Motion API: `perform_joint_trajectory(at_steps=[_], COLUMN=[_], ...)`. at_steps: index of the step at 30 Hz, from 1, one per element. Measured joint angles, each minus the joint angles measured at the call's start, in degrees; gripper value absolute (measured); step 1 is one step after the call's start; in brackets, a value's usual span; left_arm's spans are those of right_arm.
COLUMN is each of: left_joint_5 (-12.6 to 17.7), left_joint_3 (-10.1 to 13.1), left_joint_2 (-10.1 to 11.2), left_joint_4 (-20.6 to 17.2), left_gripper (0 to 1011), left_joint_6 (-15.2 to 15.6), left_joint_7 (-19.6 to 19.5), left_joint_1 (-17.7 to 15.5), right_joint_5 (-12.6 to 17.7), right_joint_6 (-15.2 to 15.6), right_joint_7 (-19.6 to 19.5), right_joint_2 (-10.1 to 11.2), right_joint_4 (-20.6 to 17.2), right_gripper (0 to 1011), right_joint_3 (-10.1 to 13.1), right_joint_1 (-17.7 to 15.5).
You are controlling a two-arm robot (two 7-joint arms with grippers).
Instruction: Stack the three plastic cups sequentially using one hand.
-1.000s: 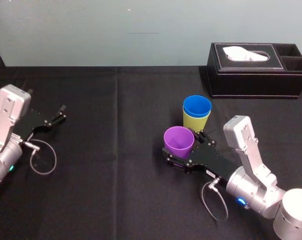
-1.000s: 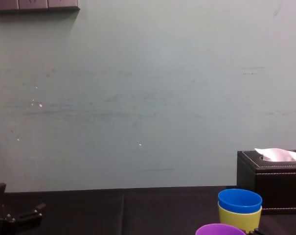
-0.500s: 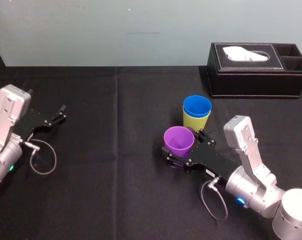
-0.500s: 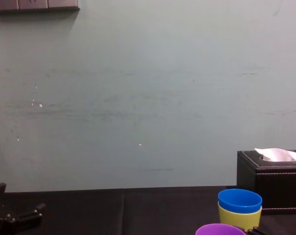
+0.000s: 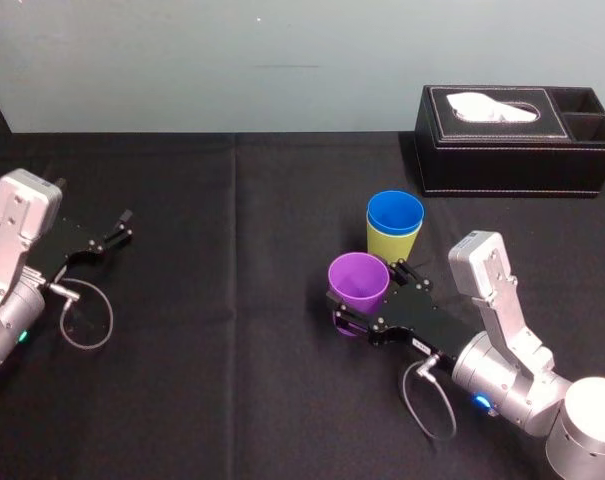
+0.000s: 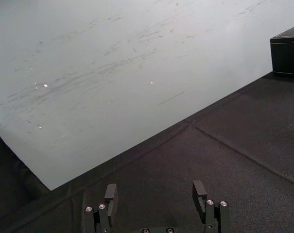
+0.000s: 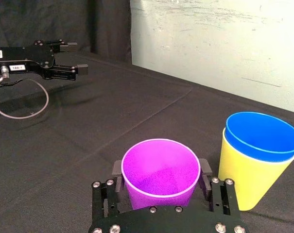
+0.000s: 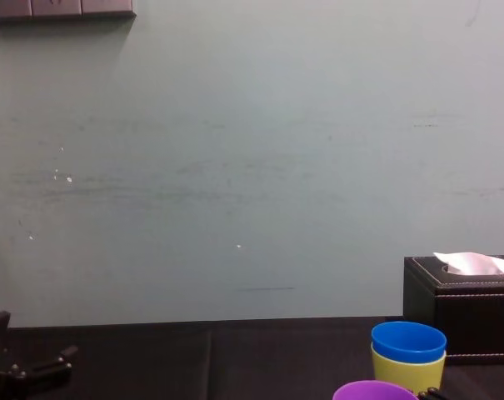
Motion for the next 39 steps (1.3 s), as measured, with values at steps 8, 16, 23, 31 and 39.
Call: perform_joint_trajectory(at_steps=[8, 16, 23, 31, 39], left_joint_5=[0.0, 0.0, 0.0, 0.0, 0.0], left_joint_3=[0.0, 0.0, 0.0, 0.0, 0.0], left_joint_2=[0.0, 0.0, 0.0, 0.0, 0.0], left_joint_4=[0.0, 0.0, 0.0, 0.0, 0.0], left_gripper=[1011, 1011, 1011, 1011, 1011], left_joint_6=[0.0, 0.0, 0.0, 0.0, 0.0], left_joint_7=[0.0, 0.0, 0.0, 0.0, 0.0], left_joint_1=[0.0, 0.0, 0.0, 0.0, 0.0], right_joint_5=[0.0, 0.0, -0.6, -0.3, 1.0], right_joint_6=[0.0, 0.1, 2.4, 6.8, 10.0], right_joint_7=[0.0, 0.0, 0.1, -0.8, -1.2], right_joint_2=[0.0, 0.0, 1.2, 2.5, 3.6], right_joint_4=[-0.1, -0.1, -2.8, -7.0, -11.1], right_gripper=[778, 743, 731, 731, 731], right_joint_3=[0.0, 0.0, -0.1, 1.1, 2.9], right_joint_1=[0.0, 0.0, -0.3, -0.3, 1.4])
